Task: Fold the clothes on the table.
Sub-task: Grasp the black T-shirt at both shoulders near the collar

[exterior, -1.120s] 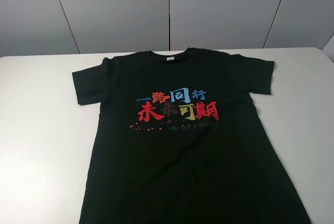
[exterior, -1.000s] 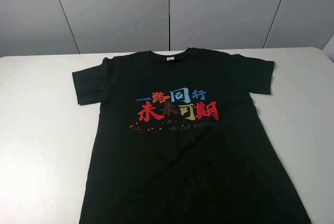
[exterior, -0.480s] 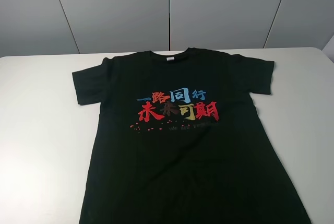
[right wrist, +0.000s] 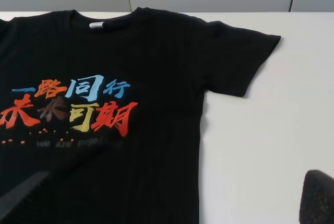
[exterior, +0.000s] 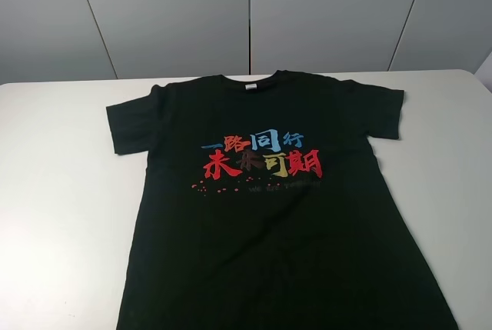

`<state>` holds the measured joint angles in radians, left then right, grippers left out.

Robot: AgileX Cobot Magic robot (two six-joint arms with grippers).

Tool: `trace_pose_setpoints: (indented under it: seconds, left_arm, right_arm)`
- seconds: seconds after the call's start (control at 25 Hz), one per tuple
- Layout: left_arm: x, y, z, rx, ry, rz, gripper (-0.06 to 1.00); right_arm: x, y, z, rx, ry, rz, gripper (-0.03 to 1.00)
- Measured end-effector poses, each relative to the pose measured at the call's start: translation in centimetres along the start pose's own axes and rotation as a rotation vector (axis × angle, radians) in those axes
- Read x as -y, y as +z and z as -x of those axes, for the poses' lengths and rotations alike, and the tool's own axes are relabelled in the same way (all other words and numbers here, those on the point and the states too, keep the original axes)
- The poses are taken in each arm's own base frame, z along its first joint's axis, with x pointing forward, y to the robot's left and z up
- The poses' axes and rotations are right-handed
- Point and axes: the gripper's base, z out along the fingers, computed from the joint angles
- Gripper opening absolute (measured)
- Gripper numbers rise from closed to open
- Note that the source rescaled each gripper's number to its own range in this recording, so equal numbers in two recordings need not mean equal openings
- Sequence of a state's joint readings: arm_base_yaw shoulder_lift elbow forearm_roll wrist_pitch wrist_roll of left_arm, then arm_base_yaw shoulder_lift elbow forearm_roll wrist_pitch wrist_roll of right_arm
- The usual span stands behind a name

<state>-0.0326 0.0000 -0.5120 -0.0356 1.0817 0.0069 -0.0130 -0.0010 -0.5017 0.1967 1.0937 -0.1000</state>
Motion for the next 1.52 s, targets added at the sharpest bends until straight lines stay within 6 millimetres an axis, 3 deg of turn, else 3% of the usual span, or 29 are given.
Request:
trace_pose_setpoints:
  seconds: [0.44, 0.68, 0.8, 0.96, 1.24, 1.4, 1.52]
  left_arm:
    - [-0.1, -0.2, 0.5, 0.002, 0.004, 0.008, 0.92]
    - [0.0, 0.1, 4.7, -0.035, 0.08, 0.009, 0.92]
    - [0.0, 1.4, 7.6, -0.109, 0.151, -0.008, 0.92]
    - [0.5, 5.3, 11.6, -0.245, 0.257, -0.096, 0.92]
    - [1.7, 14.9, 17.3, -0.37, 0.464, -0.269, 0.92]
    - [4.1, 20.4, 18.2, -0.427, 0.666, -0.376, 0.92]
    - [6.3, 24.5, 17.0, -0.515, 0.798, -0.428, 0.92]
  right_arm:
    - [-0.4, -0.1, 0.4, 0.012, 0.032, 0.043, 1.0]
    - [0.0, 2.0, 3.3, -0.076, 0.03, 0.036, 1.0]
    - [0.5, 3.9, 5.3, -0.137, -0.017, 0.035, 1.0]
    - [0.8, 6.8, 8.4, -0.213, -0.075, 0.063, 1.0]
    - [1.8, 14.5, 14.2, -0.349, -0.175, 0.149, 1.0]
    - [2.5, 18.8, 16.2, -0.421, -0.268, 0.196, 1.0]
    - [2.8, 21.9, 16.6, -0.515, -0.336, 0.271, 1.0]
